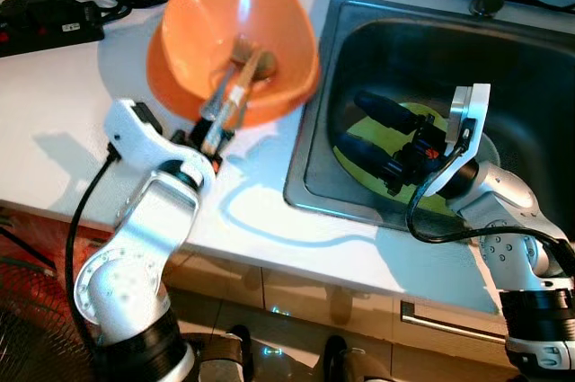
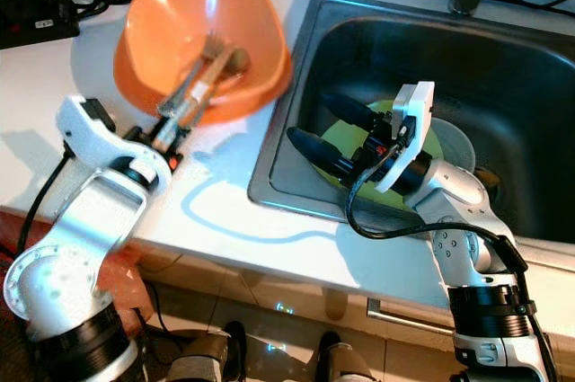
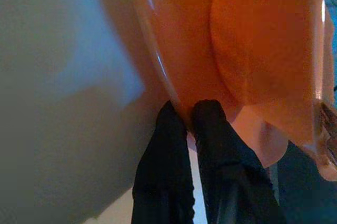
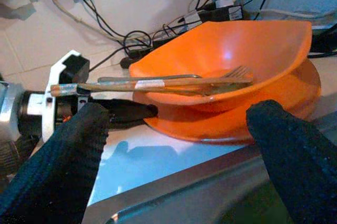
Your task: Kitchen organization
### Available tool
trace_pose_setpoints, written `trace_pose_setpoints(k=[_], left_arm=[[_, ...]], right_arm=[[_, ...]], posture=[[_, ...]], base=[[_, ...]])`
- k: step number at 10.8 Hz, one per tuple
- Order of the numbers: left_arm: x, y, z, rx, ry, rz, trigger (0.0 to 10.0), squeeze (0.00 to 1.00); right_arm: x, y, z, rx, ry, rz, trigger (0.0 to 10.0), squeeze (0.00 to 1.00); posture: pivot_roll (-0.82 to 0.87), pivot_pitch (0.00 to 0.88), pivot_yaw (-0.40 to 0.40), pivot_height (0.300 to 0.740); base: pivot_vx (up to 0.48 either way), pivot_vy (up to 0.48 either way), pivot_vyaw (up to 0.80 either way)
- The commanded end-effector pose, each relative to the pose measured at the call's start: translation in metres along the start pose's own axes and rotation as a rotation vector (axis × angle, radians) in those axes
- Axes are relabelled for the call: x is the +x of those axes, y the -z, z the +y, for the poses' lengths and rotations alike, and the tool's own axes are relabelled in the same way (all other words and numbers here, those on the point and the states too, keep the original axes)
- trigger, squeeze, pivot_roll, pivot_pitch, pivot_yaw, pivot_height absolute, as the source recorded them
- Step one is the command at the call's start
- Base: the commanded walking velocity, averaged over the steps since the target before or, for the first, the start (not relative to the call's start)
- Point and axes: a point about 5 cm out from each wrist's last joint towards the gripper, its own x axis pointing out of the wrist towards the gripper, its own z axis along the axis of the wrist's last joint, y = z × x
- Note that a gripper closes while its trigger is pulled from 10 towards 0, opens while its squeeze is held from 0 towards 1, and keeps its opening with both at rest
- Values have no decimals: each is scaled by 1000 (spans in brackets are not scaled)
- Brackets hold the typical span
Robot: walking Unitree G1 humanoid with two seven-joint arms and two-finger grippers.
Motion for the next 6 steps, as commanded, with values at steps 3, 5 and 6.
trace_pose_setpoints(k=[3,5,6], left_arm=[[-4,46,64,9,-324,252,10000,0],[-2,47,58,17,-307,248,10000,0],[-2,47,58,23,-304,247,10000,0]], right_arm=[[1,0,1,-3,-24,8,10000,0],[1,0,0,-5,-22,10,10000,0],[1,0,0,-5,-21,11,10000,0]], posture=[[162,276,-50,740],[160,269,-51,740],[159,269,-51,740]], base=[[0,0,0],[0,0,0],[0,0,0]])
